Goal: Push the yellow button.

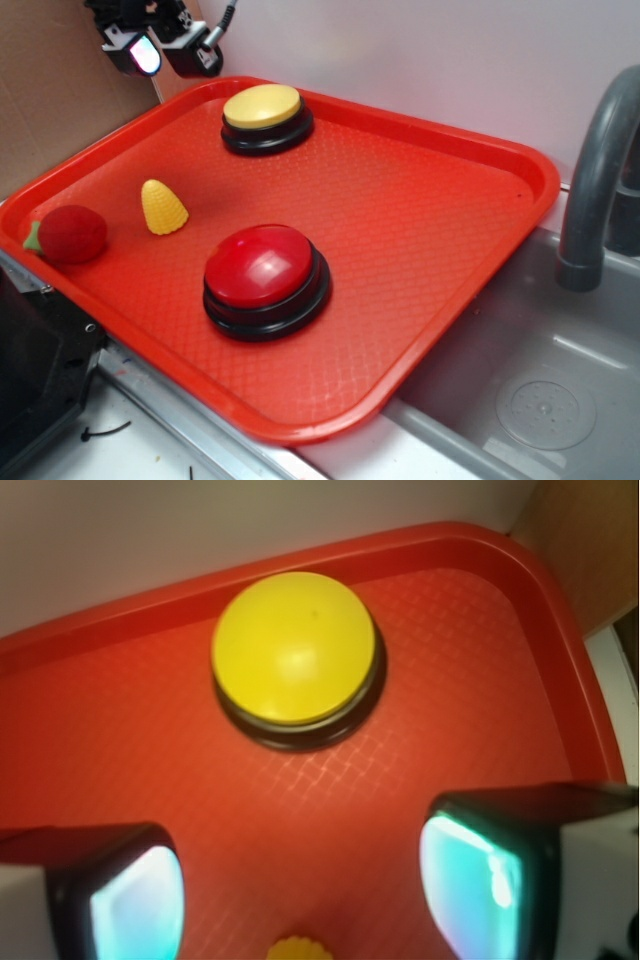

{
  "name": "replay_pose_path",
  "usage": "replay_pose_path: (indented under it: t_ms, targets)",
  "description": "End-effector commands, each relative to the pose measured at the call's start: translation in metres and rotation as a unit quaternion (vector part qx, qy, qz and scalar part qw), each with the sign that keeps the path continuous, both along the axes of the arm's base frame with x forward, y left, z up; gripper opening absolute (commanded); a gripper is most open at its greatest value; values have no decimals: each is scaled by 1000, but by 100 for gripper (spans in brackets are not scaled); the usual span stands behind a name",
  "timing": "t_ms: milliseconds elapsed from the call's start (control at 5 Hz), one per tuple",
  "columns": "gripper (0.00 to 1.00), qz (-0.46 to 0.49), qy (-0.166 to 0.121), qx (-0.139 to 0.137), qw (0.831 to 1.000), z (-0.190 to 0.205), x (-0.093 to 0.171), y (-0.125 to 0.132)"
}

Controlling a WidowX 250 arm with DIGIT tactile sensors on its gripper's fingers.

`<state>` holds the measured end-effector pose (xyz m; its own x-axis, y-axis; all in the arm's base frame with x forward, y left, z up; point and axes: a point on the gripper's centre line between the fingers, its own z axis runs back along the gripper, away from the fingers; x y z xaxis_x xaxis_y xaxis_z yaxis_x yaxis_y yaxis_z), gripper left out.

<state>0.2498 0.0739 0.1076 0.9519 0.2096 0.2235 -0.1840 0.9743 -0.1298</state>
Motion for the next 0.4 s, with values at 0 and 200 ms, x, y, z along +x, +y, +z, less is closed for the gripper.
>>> replay_pose_path:
  t_ms: [0,200]
  targets:
    - [100,-23,-17,56,998,-9,43,-6]
    - [100,-22,-4,65,998,-20,58,-2]
